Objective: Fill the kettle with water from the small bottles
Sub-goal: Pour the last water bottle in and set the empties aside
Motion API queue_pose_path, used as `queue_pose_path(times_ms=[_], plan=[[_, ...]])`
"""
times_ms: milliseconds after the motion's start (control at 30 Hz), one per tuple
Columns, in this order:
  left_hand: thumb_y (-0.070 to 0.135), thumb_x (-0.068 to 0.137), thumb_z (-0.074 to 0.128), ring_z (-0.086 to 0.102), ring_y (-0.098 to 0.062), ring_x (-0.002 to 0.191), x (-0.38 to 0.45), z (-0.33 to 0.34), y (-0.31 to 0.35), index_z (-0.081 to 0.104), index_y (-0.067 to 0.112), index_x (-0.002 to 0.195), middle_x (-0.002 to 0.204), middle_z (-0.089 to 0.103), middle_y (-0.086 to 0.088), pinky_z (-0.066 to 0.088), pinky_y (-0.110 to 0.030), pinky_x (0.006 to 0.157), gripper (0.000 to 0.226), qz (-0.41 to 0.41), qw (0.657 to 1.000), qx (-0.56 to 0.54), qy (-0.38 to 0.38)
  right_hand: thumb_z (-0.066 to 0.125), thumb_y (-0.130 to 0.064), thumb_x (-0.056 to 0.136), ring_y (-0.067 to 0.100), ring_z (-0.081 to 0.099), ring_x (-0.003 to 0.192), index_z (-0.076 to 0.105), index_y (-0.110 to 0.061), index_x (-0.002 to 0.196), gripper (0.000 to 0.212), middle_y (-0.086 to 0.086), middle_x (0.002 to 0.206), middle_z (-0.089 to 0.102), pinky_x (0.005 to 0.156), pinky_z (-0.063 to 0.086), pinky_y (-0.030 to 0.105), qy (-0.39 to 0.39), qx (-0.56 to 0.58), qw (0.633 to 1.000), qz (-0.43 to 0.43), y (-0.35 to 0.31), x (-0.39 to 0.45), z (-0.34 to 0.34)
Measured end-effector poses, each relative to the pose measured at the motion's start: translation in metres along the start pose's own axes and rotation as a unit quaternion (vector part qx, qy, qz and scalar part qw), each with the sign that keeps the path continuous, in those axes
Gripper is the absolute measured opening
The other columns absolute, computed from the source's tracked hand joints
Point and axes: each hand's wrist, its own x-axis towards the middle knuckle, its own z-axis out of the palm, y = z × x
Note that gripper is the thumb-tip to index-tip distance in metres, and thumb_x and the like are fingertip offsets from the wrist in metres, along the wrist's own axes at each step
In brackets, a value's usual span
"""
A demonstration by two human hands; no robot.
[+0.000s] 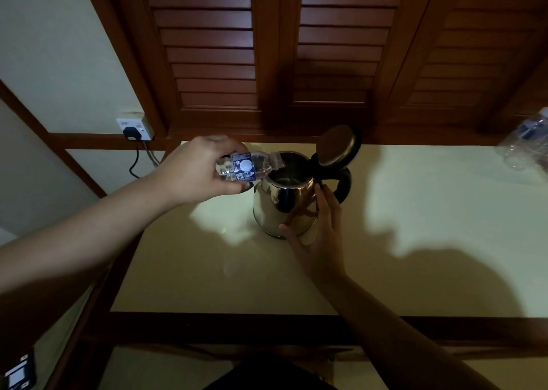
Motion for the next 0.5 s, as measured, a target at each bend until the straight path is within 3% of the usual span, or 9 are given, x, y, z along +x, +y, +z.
queue_pose_path(times_ms=[133,333,500], plan=[[0.065,0.064,0.065,0.065,-0.016,0.087,0.0013,-0.0002,0.0004,0.068,0.024,0.119,0.102,0.067,0.009,0.056,-0.039,0.072,0.069,0.002,1.000,0.009,0.001,0.090,-0.033,0.086,0.020,0.030,0.158,0.029,-0.018,0.166,0.102,0.009,0.169,0.028,0.124,0.028,0.017,-0.005,-0.008,1.000,0.002,0.0008,-0.0002,0.0007],[0.067,0.062,0.063,0.064,-0.019,0.084,0.0036,-0.0001,0.0009,0.068,0.027,0.119,0.095,0.062,0.013,0.056,-0.040,0.070,0.069,-0.003,1.000,0.020,0.004,0.087,-0.031,0.089,0.014,0.023,0.158,0.027,-0.014,0.167,0.100,0.013,0.171,0.026,0.122,0.021,0.008,-0.013,-0.008,1.000,0.002,-0.0003,-0.0012,0.0002],[0.066,0.063,0.061,0.064,-0.024,0.082,0.0065,-0.0030,-0.0002,0.067,0.025,0.113,0.092,0.061,0.010,0.055,-0.044,0.069,0.065,0.004,0.999,0.031,0.003,0.088,-0.031,0.088,0.017,0.025,0.158,0.026,-0.015,0.167,0.101,0.012,0.170,0.026,0.122,0.022,0.010,-0.016,-0.008,1.000,0.000,0.0000,-0.0005,-0.0002]])
